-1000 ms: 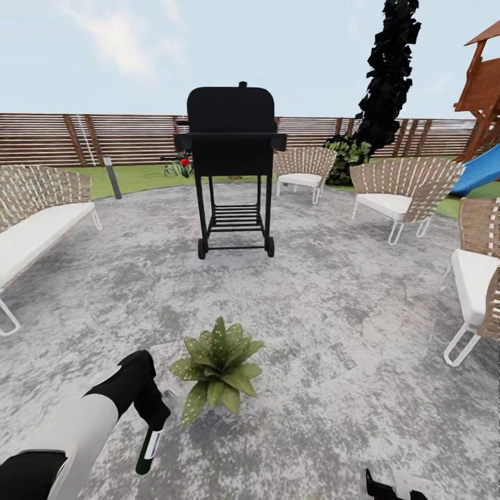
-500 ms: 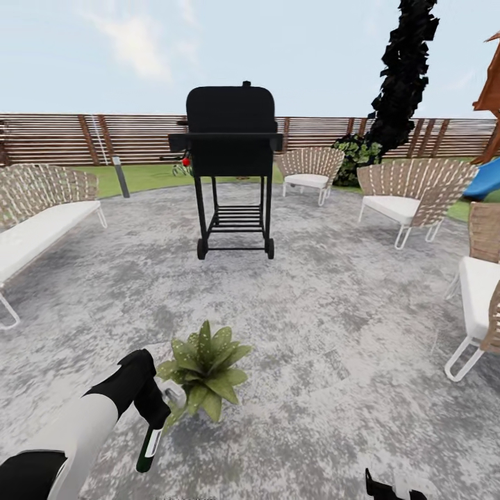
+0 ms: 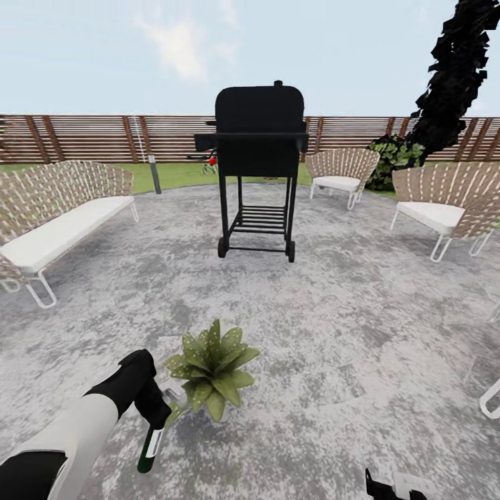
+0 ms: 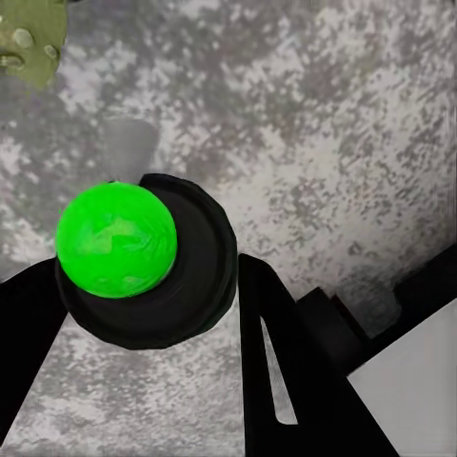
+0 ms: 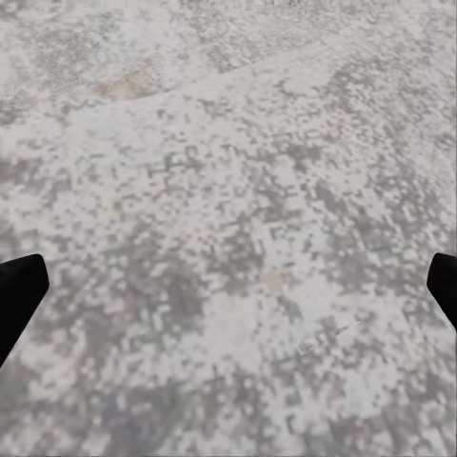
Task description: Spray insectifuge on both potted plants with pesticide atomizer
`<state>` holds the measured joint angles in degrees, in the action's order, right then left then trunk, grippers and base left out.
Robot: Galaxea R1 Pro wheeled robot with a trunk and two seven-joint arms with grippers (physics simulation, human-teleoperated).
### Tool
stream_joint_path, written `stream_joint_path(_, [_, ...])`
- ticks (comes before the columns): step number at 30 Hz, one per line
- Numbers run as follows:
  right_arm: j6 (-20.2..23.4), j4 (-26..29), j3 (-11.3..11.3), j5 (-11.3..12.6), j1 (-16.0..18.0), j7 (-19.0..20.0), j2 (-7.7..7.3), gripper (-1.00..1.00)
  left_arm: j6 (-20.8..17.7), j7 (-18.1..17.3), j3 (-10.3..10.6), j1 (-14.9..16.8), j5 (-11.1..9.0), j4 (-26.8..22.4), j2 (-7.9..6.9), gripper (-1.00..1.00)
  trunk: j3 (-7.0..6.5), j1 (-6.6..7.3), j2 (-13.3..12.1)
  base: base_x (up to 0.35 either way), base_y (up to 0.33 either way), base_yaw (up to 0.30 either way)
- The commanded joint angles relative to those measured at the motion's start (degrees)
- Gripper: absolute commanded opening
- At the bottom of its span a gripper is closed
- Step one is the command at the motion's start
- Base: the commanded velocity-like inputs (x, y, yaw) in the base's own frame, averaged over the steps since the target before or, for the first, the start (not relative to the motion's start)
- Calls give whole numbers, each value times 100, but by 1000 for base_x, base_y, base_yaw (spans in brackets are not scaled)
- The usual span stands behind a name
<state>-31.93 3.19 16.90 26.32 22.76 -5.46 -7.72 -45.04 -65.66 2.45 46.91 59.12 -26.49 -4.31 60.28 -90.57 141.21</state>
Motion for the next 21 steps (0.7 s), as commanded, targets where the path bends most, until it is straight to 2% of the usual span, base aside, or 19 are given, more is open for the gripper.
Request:
stream_joint_path(1, [-6,5,50,23,0,-34,-1,100,-48,-42,26,2,21,-20,-2,-100,6,-1,2,160,-75,147])
stream_joint_path(2, [-6,5,50,23,0,-34,-1,100,-54,-47,37,18,17,-37,9,-100,6,-1,2,88,-41,76])
stream_joint_path(4, [-6,6,50,23,0,-34,-1,100,-82,-59,56,107,32,-55,182,-100,6,-1,2,25,-12,22])
stream_joint_path(6, [-6,5,50,23,0,-34,-1,100,-96,-69,54,288,35,-51,261,-100,6,-1,2,6,-3,5])
stream_joint_path(9, [-6,6,50,23,0,-33,-1,100,-169,-264,64,713,40,30,291,-100,6,-1,2,1,0,1])
stream_joint_path(11, [-6,6,50,23,0,-33,-1,100,-443,-545,77,869,156,43,272,-100,6,-1,2,0,0,0])
stream_joint_path(15, [-6,6,50,23,0,-33,-1,100,-596,-687,90,910,412,47,230,-100,6,-1,2,0,0,14])
stream_joint_path(18, [-6,6,50,23,0,-33,4,100,-603,-694,105,856,673,52,266,-100,6,-1,2,0,0,225])
stream_joint_path(21, [-6,6,50,23,0,-34,7,100,-604,-695,99,847,719,53,280,-100,6,-1,2,0,0,273])
